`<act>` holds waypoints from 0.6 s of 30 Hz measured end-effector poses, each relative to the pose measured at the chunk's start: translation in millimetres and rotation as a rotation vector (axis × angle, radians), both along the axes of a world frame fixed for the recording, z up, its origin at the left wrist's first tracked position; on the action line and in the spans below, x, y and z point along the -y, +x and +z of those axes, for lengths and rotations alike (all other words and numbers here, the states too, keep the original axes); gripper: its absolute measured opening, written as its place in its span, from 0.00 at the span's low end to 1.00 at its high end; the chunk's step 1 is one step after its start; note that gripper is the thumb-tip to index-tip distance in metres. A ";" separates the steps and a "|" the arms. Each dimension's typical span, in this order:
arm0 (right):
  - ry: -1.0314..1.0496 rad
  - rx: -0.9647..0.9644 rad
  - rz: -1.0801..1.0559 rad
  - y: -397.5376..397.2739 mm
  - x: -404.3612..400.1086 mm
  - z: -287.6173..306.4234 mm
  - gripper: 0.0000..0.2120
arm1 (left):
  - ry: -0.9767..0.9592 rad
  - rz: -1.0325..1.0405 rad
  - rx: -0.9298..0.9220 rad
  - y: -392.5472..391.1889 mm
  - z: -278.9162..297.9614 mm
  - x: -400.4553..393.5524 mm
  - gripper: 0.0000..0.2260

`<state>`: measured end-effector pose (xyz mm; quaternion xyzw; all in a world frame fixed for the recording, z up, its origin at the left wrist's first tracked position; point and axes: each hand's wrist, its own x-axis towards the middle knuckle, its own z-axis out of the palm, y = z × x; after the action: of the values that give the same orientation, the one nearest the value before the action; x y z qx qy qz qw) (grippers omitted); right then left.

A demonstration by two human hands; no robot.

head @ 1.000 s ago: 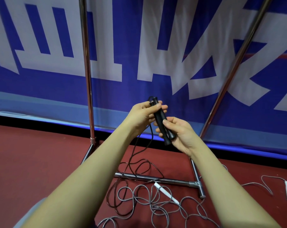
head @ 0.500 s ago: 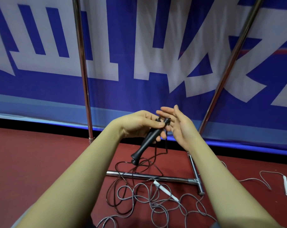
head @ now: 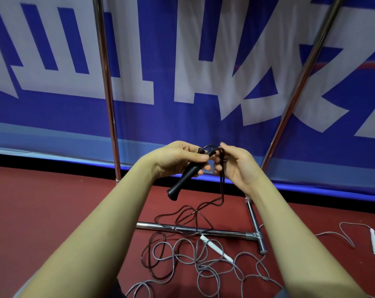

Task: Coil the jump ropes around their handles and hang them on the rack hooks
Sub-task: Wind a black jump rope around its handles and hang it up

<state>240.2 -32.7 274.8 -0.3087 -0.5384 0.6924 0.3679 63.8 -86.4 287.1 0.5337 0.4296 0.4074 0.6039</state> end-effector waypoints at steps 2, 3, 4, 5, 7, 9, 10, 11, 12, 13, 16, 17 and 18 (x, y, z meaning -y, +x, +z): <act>0.025 -0.016 -0.012 0.8 1.5 1.5 0.12 | 0.011 0.016 -0.017 -2.0 -0.6 0.2 0.02; 0.039 -0.037 -0.023 0.9 1.9 1.6 0.10 | 0.016 0.026 -0.023 -2.5 -0.6 0.1 0.04; 0.049 -0.063 -0.038 0.9 2.5 2.1 0.09 | 0.022 0.036 -0.022 -2.7 -0.5 0.0 0.04; 0.059 -0.082 -0.058 0.4 3.0 2.7 0.09 | 0.033 0.046 -0.015 -1.6 0.2 0.1 0.04; 0.084 -0.082 -0.097 -0.7 3.9 3.6 0.09 | 0.065 0.086 -0.020 3.2 1.8 1.3 0.04; 0.101 -0.068 -0.128 -1.5 4.0 4.0 0.10 | 0.121 0.153 -0.099 10.3 2.8 1.7 0.04; 0.103 -0.066 -0.141 -1.6 4.0 4.2 0.10 | 0.154 0.192 -0.161 14.6 3.4 1.8 0.05; 0.102 -0.071 -0.150 -1.5 3.7 4.8 0.09 | 0.183 0.232 -0.219 18.9 3.9 1.6 0.07; 0.096 -0.081 -0.151 -1.2 3.9 5.9 0.09 | 0.205 0.275 -0.255 22.7 4.4 1.2 0.08; 0.090 -0.087 -0.145 -0.3 4.0 7.2 0.08 | 0.222 0.318 -0.263 26.1 4.4 0.7 0.10; 0.108 -0.026 -0.081 3.6 4.5 9.9 0.09 | 0.245 0.456 -0.177 31.1 4.6 -2.6 0.13; 0.121 0.011 -0.049 4.7 5.1 9.9 0.09 | 0.241 0.516 -0.136 31.6 5.2 -3.8 0.14; 0.129 0.042 -0.021 5.7 5.9 9.8 0.08 | 0.229 0.580 -0.095 31.2 6.0 -5.0 0.15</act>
<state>246.0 -38.6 284.6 -0.3045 -0.5864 0.6457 0.3828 95.0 -81.4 293.1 0.4721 0.5428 0.5829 0.3777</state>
